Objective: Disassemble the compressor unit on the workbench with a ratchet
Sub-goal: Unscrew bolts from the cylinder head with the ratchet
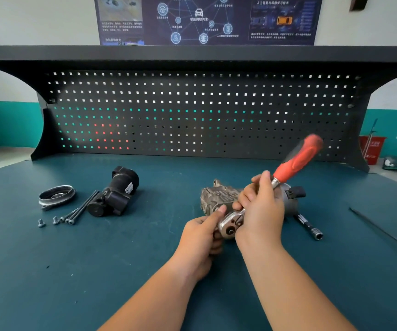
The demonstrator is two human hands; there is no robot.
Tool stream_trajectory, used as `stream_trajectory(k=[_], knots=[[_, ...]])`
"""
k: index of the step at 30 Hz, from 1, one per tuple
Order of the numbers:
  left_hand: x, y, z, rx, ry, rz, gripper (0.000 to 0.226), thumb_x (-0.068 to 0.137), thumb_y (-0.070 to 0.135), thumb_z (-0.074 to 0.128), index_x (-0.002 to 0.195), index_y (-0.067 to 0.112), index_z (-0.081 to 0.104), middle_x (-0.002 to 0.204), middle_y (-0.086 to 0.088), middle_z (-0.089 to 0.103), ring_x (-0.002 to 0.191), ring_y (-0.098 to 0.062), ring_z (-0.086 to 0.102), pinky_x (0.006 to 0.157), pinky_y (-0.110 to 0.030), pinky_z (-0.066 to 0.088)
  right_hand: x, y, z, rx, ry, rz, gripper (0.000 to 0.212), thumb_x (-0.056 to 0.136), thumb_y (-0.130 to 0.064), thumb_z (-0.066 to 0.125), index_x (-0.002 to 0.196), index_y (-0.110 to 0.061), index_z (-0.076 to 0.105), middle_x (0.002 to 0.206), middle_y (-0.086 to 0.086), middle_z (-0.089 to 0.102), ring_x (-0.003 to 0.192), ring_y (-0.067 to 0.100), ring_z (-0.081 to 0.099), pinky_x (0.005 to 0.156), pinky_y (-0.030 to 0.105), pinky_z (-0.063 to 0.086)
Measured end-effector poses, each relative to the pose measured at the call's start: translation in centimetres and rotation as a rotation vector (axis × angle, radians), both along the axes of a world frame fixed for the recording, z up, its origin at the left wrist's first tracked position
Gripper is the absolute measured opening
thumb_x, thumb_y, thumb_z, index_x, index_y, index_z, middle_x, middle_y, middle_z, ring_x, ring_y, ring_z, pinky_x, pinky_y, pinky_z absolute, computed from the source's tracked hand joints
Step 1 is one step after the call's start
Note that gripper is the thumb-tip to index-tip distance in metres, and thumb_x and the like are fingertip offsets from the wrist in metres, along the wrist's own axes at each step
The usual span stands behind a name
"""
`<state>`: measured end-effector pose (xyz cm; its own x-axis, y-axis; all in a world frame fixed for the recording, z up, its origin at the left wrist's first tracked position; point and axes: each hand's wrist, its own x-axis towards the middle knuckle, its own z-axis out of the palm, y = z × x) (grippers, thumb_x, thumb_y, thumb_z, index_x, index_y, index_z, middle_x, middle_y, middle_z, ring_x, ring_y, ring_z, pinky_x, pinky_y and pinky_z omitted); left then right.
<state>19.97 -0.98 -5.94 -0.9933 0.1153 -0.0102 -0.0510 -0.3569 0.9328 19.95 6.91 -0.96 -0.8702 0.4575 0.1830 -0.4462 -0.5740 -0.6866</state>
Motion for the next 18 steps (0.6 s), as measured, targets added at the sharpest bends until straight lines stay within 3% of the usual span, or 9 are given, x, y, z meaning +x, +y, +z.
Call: stream_trajectory(k=[4,6,10,15,18], knots=[[-0.1,0.2,0.1,0.005,-0.002,-0.034,0.054,0.089,0.032,0.058,0.039,0.021,0.039,0.041,0.007,0.033,0.035,-0.006,0.02,0.037,-0.016,0.016,-0.6,1.1,-0.4,-0.381,-0.175,0.039,0.029,0.098,-0.029,0.045,0.071,-0.018,0.041,0.039,-0.012,0.031,0.032,0.005,0.028,0.036,0.011,0.029],[-0.1,0.2,0.0,0.033,-0.016,-0.05,0.051,0.088,0.031,0.057,0.041,0.021,0.043,0.042,0.007,0.037,0.034,-0.005,0.021,0.036,-0.016,0.016,-0.8,1.3,-0.4,-0.414,-0.183,0.062,0.029,0.098,-0.028,0.045,0.07,-0.018,0.041,0.038,-0.012,0.032,0.03,0.005,0.028,0.036,0.01,0.029],[-0.2,0.1,-0.2,0.089,-0.074,-0.085,0.032,0.089,0.026,0.055,0.06,0.018,0.044,0.049,0.004,0.039,0.034,-0.004,0.023,0.034,-0.015,0.018,-0.7,1.0,0.2,-0.014,-0.046,0.07,0.03,0.1,-0.024,0.038,0.071,-0.017,0.038,0.039,-0.012,0.029,0.033,0.004,0.025,0.034,0.015,0.026],[-0.1,-0.2,-0.2,0.009,-0.105,-0.092,0.039,0.084,0.029,0.059,0.049,0.022,0.042,0.046,0.008,0.035,0.037,-0.006,0.022,0.036,-0.017,0.016,0.0,0.1,0.2,0.502,0.155,0.062,0.028,0.1,-0.017,0.043,0.072,-0.014,0.042,0.04,-0.011,0.035,0.035,0.002,0.029,0.037,0.017,0.027],[-0.1,-0.1,-0.2,-0.033,-0.071,-0.081,0.04,0.089,0.017,0.051,0.052,0.02,0.035,0.046,0.008,0.033,0.037,-0.005,0.022,0.035,-0.016,0.018,0.3,-0.1,-0.3,0.82,0.294,-0.007,0.023,0.094,-0.032,0.048,0.072,-0.026,0.048,0.045,-0.012,0.039,0.044,0.005,0.034,0.049,0.027,0.033]])
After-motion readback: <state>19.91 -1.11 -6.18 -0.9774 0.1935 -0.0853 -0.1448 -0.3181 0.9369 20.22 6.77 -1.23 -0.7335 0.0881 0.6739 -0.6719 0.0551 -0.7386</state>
